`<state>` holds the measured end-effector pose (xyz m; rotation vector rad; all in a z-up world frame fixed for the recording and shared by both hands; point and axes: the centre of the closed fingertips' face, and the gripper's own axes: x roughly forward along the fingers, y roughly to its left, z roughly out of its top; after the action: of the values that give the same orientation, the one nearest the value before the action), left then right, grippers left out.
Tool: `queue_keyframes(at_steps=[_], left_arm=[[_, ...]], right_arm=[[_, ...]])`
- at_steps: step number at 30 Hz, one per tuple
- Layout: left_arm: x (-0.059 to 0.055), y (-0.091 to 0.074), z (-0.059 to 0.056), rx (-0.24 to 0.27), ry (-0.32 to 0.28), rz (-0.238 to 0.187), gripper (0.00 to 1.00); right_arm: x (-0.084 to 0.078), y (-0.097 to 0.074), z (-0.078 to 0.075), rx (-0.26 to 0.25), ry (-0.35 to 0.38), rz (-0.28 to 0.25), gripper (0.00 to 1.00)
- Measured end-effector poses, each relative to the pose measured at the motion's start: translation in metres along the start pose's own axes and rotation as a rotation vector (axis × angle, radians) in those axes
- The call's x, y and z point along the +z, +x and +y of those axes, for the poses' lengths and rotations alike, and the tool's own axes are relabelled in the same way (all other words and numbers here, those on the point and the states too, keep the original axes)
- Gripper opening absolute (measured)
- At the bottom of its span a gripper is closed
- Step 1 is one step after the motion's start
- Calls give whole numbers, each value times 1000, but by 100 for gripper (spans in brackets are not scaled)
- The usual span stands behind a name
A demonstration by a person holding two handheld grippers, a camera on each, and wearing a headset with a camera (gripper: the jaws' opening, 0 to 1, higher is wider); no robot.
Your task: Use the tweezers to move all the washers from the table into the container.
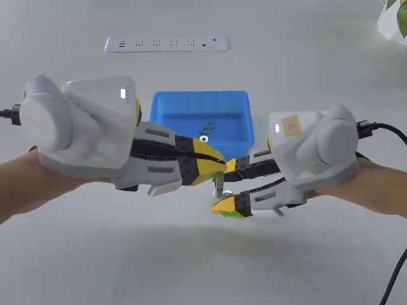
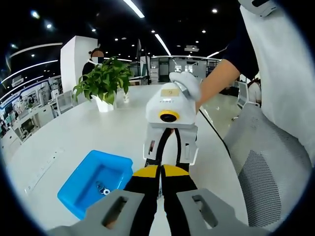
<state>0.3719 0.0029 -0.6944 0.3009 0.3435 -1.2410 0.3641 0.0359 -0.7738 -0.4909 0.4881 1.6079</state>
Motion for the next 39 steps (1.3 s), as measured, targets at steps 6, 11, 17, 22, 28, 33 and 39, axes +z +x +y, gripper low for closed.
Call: queue_keyframes(at_steps=[6, 11, 17, 22, 28, 33, 39], left_arm=[[0, 0, -2, -7, 1, 0, 5], [0, 0, -1, -1, -2, 1, 5], [0, 0, -3, 4, -12, -2, 5], [0, -1, -1, 24, 3, 4, 5], [1, -2, -2, 25, -72, -7, 19], [-1, -4, 1, 40, -56, 6, 17], [7, -13, 8, 82, -130, -42, 21]], right_arm=[[-4, 3, -10, -29, -48, 37, 12], [-5, 5, -7, -17, -63, 48, 11], [-5, 4, -7, -26, -86, 53, 11], [-5, 4, -8, -37, -90, 58, 10], [-3, 4, -8, -41, -80, 56, 10], [-3, 3, -9, -50, -70, 54, 10], [4, -3, -11, -68, -49, 35, 10]])
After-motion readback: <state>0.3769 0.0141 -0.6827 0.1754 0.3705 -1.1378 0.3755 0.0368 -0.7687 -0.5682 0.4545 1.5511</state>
